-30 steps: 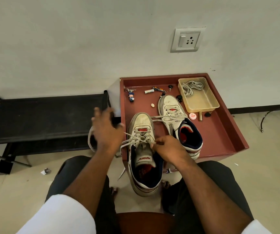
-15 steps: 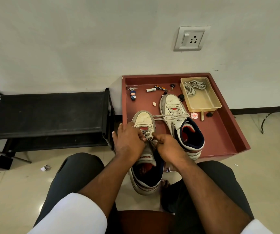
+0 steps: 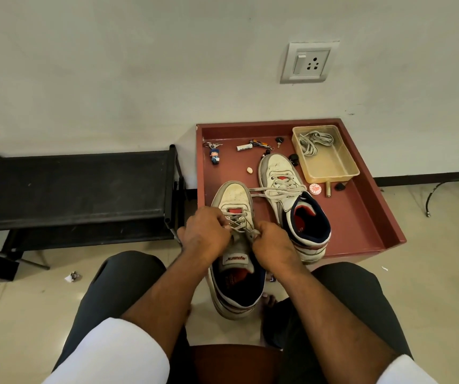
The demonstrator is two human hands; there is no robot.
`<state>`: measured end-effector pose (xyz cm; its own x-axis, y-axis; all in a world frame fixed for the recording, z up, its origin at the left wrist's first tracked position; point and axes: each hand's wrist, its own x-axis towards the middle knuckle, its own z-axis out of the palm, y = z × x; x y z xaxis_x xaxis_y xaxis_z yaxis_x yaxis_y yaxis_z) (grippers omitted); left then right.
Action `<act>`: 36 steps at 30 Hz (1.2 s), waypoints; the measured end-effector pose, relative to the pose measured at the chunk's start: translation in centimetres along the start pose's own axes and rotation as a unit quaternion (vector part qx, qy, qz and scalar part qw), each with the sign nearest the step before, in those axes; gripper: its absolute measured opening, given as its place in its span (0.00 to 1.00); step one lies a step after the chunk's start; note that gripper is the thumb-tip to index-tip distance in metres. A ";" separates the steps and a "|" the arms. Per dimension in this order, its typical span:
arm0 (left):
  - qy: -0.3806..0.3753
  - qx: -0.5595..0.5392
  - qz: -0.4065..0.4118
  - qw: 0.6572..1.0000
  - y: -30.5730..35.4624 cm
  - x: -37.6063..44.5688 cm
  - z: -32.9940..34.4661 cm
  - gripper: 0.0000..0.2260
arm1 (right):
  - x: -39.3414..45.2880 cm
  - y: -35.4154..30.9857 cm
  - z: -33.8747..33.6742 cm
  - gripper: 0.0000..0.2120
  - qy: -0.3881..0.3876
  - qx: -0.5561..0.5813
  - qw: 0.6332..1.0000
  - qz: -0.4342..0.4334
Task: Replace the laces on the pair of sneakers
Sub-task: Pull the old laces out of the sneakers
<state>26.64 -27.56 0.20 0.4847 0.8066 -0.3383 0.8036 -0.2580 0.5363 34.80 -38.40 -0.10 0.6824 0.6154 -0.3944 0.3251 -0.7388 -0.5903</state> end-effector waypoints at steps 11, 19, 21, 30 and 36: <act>0.312 -0.310 -0.059 0.896 -2.9 2.8 -4.1 0.40 | 0.6 0.0 -0.1 0.19 -0.005 0.152 0.988 0.009; -0.080 0.029 0.028 0.996 -1.2 1.0 -1.9 0.05 | 1.6 -1.1 0.5 0.16 0.042 -0.101 0.979 -0.172; -0.083 0.027 0.023 0.996 -1.4 1.3 -2.5 0.07 | 1.7 -1.3 0.8 0.17 0.032 -0.155 0.970 -0.185; -0.147 -0.014 0.002 0.989 -1.5 1.5 -3.0 0.09 | 2.0 -1.7 2.2 0.03 0.108 -0.063 0.981 -0.151; -0.152 -0.019 -0.009 0.988 -1.5 1.8 -3.1 0.08 | 1.8 -1.3 2.0 0.11 0.166 0.096 0.981 -0.039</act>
<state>25.24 -24.09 1.23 0.5562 0.6121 -0.5622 0.8026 -0.2201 0.5544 34.29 -35.78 -1.42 0.8466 0.5206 -0.1105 0.2772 -0.6087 -0.7434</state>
